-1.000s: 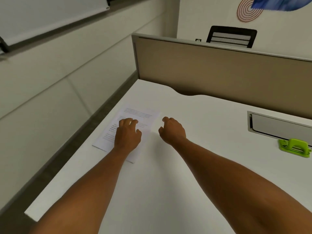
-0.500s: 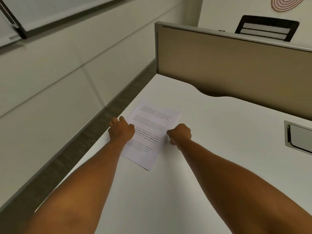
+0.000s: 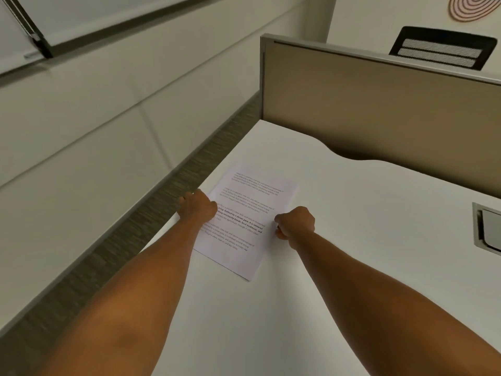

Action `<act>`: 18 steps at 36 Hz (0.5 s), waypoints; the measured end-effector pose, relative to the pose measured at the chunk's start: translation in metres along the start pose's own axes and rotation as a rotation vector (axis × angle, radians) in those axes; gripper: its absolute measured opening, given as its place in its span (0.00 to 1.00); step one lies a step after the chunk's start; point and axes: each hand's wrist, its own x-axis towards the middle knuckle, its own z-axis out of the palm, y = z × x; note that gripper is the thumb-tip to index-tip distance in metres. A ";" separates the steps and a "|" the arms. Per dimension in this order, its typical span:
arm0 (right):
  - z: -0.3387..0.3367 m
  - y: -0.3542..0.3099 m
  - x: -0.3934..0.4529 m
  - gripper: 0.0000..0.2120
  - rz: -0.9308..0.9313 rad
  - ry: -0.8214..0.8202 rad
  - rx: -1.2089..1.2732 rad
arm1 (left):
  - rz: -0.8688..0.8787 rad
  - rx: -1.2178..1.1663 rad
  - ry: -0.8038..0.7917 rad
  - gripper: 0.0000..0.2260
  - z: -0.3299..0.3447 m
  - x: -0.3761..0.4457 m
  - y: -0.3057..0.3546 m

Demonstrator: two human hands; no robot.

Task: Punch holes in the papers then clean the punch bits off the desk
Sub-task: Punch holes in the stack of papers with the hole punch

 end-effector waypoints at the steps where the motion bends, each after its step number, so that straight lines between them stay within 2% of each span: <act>1: 0.000 0.000 0.000 0.05 0.008 0.003 0.014 | 0.003 -0.002 0.001 0.25 0.000 0.003 -0.001; 7: 0.000 0.002 0.004 0.05 0.038 0.018 0.063 | 0.002 -0.011 0.032 0.22 -0.001 0.005 0.000; 11: 0.002 0.002 0.006 0.06 0.037 0.028 0.070 | 0.045 -0.114 0.039 0.15 -0.004 0.002 0.004; 15: 0.004 0.002 0.006 0.07 0.042 0.031 0.066 | 0.055 -0.157 0.030 0.17 -0.006 0.001 0.004; 18: 0.004 0.002 0.007 0.09 0.051 0.043 0.077 | 0.055 -0.211 -0.022 0.15 -0.007 0.004 0.001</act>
